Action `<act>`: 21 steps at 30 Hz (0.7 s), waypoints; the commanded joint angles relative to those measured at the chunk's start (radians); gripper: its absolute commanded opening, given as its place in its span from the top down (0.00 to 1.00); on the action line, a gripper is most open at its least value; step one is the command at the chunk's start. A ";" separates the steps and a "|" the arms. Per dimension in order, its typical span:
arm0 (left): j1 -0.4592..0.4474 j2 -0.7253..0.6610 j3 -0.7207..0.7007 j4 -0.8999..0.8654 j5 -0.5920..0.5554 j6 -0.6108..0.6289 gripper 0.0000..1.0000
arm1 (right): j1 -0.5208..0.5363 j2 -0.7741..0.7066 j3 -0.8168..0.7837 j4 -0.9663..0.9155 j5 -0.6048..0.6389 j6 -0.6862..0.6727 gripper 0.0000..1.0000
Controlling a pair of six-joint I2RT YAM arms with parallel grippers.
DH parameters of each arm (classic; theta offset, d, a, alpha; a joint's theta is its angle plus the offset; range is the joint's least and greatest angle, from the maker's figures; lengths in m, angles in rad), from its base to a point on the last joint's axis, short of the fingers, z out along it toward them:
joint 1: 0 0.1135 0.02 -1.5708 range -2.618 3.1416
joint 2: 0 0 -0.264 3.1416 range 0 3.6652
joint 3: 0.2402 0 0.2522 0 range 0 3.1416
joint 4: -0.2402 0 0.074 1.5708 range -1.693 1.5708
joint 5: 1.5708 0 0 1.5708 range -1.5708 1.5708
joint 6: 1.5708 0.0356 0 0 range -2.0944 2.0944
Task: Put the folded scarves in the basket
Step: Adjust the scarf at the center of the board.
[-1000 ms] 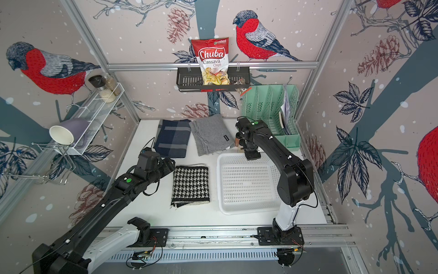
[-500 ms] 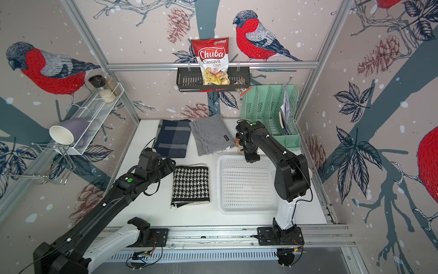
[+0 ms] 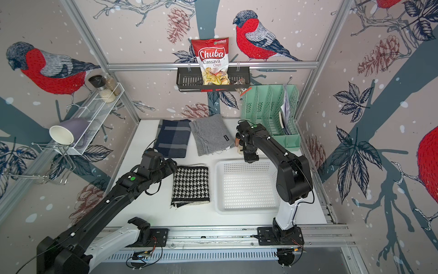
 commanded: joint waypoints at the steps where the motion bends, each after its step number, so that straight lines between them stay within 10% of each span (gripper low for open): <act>1: 0.001 0.013 -0.001 0.017 -0.021 0.032 0.18 | 0.005 -0.024 0.004 0.006 0.010 -0.023 0.56; 11: 0.136 0.147 0.009 0.081 0.142 0.177 0.30 | 0.161 -0.145 0.117 0.037 0.274 -0.178 0.48; 21: 0.173 0.292 0.066 0.086 0.224 0.272 0.35 | 0.315 -0.372 -0.154 0.577 0.223 -0.855 0.50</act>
